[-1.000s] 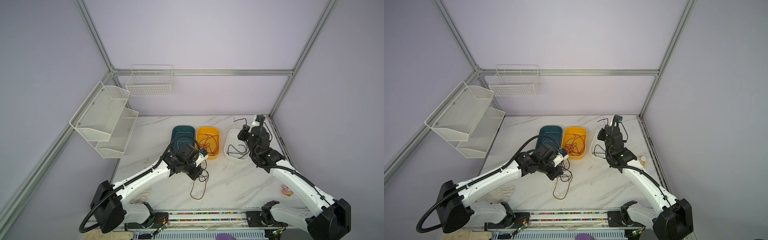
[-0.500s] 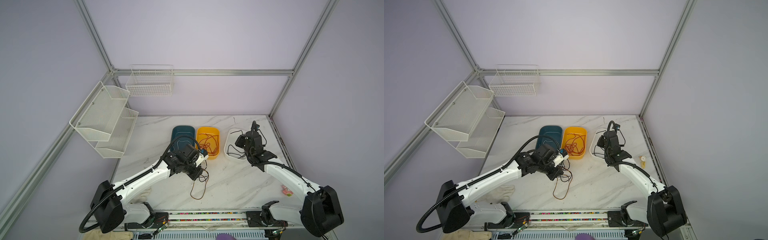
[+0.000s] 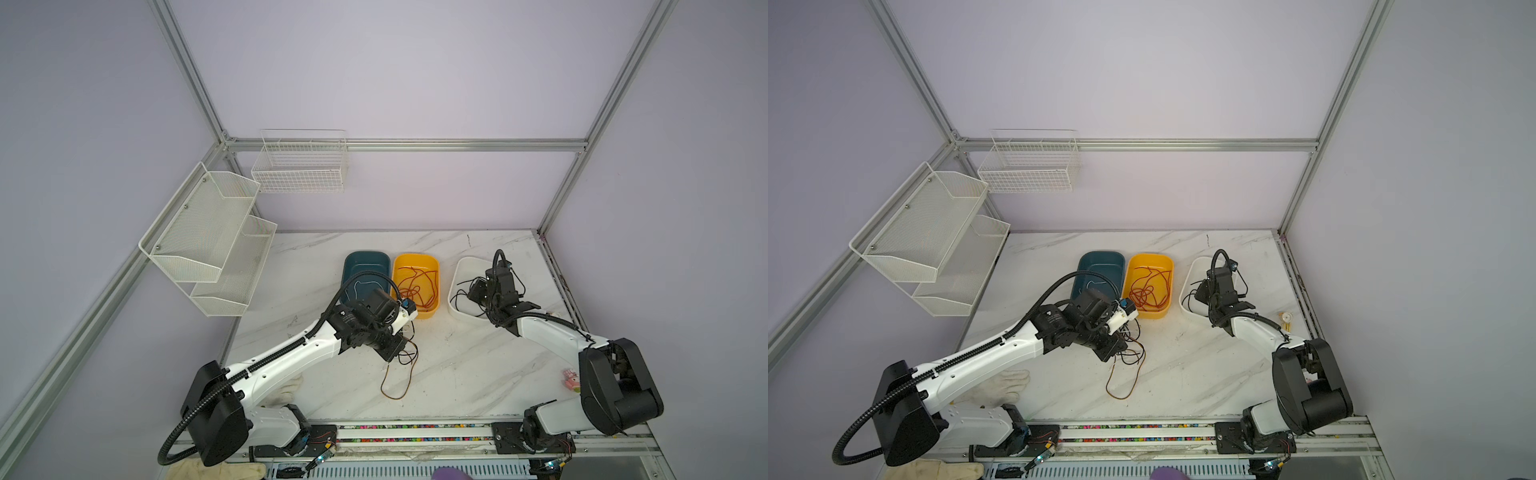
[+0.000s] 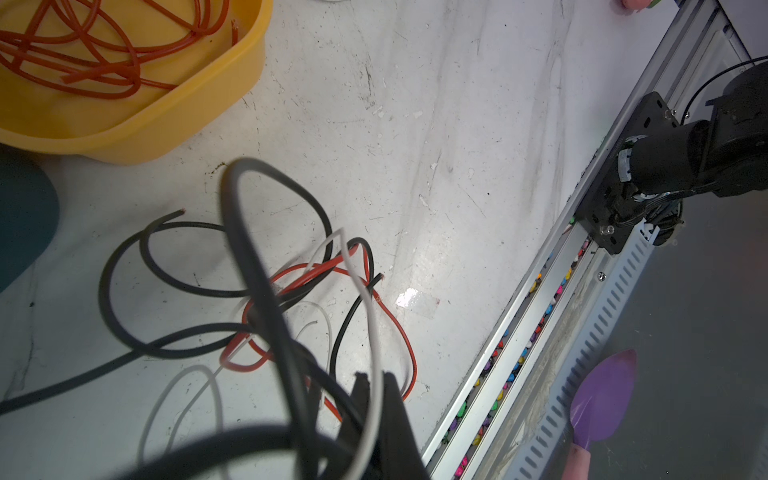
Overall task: Untangle the cables
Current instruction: 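Lower the black wire into the white tub with the right gripper, then open the right gripper to release the black wire in the white tub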
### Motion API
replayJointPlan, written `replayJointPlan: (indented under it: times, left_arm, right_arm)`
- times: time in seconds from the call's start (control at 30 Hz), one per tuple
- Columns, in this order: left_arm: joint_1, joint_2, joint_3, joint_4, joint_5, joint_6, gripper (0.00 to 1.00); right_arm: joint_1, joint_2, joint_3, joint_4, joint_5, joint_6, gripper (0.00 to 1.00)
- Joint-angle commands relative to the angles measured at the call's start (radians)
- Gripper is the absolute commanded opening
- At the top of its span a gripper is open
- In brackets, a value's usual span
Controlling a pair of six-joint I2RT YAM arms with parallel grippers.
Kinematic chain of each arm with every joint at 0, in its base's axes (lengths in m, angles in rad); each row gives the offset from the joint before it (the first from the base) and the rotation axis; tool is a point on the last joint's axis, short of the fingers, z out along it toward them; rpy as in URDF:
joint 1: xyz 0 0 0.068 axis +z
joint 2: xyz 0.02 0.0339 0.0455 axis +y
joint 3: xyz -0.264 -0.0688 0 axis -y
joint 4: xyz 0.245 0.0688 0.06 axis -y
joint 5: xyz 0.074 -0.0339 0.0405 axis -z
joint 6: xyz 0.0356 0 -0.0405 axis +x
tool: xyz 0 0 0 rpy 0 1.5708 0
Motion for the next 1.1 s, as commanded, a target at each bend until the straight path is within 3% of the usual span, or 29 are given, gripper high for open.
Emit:
replayJointPlan:
  times: [0.0, 0.5, 0.67, 1.07]
  left_arm:
    - [-0.005, 0.003, -0.022, -0.001, 0.012, 0.035, 0.0]
    - [-0.011, 0.012, -0.021, -0.005, 0.014, 0.034, 0.0]
    - [-0.012, 0.015, -0.02, -0.006, 0.013, 0.036, 0.0]
    - [-0.013, 0.018, -0.02, -0.008, 0.017, 0.036, 0.0]
  right_arm:
    - [-0.013, 0.018, 0.006, 0.033, -0.015, 0.019, 0.0]
    - [-0.04, 0.038, 0.033, 0.005, -0.076, 0.018, 0.01]
    - [-0.041, -0.006, 0.054, -0.037, -0.063, 0.007, 0.13]
    - [-0.053, -0.067, 0.058, -0.086, -0.046, -0.013, 0.24]
